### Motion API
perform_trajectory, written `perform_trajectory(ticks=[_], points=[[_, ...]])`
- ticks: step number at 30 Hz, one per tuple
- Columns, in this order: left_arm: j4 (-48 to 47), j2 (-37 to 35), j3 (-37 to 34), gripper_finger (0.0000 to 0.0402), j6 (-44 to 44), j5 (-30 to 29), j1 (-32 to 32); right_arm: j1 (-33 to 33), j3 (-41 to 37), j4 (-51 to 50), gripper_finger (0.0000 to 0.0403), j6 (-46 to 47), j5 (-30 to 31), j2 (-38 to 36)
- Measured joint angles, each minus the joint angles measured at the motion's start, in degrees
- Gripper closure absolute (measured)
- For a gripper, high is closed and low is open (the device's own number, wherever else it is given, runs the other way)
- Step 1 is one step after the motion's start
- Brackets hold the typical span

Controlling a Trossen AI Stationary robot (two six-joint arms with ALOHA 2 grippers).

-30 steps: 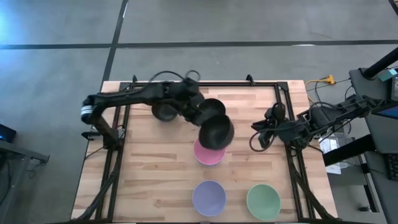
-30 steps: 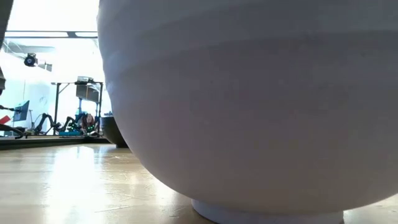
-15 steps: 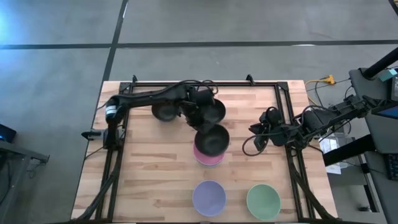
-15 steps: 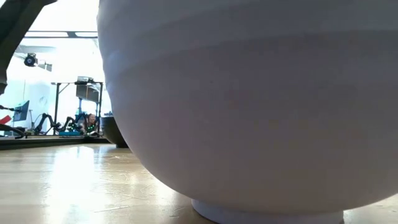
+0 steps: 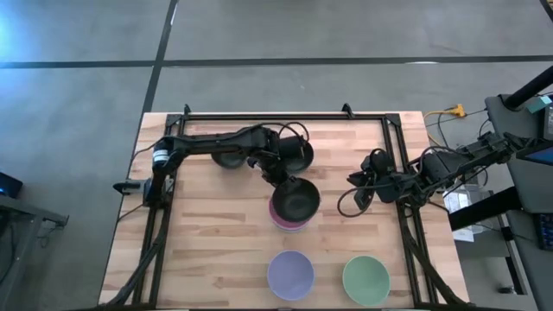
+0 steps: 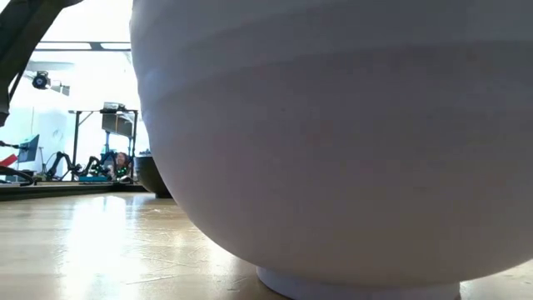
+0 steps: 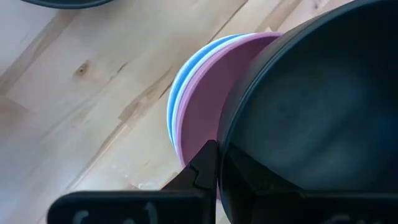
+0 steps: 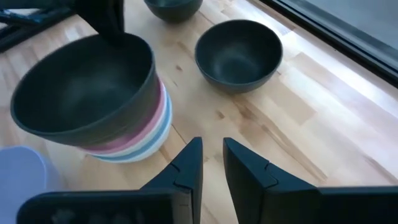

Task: Nest bowls inside each other
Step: Stack the bottom black bowl on top of the pink bowl

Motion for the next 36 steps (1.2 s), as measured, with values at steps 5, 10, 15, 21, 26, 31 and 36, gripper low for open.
perform_trajectory(ticks=[5, 10, 15, 21, 26, 31, 36], points=[[-0.27, 0.0, -0.13, 0.0402, -1.79, -1.27, -0.48, 0.0, 0.0, -2.24, 0.0344, -0.17, 0.0, -0.04], [-1.68, 0.15, -0.13, 0.0402, -2.55, -1.7, -1.28, 0.0, 0.0, -3.18, 0.0344, -0.17, -0.01, -0.19], [-1.53, 0.15, -0.13, 0.0402, -3.43, -3.32, -1.6, 0.0, 0.0, -3.7, 0.0344, -1.11, 0.0, -0.56], [-1.5, 0.15, -0.26, 0.0402, -3.6, -4.47, -1.6, 0.0, 0.0, -4.06, 0.0344, -1.63, 0.0, -1.22], [-1.51, 0.15, -0.75, 0.0402, -4.87, -4.62, -1.64, 0.0, 0.0, -4.25, 0.0344, -1.83, 0.0, -1.94], [-1.32, 0.15, -2.85, 0.0402, -5.37, -4.64, -2.03, 0.02, 0.0, -4.31, 0.0344, -3.18, 0.0, -2.4], [-0.8, 0.22, -5.2, 0.0402, -6.21, -4.62, -2.5, 0.02, 0.0, -4.52, 0.0344, -4.54, 0.0, -2.92]])
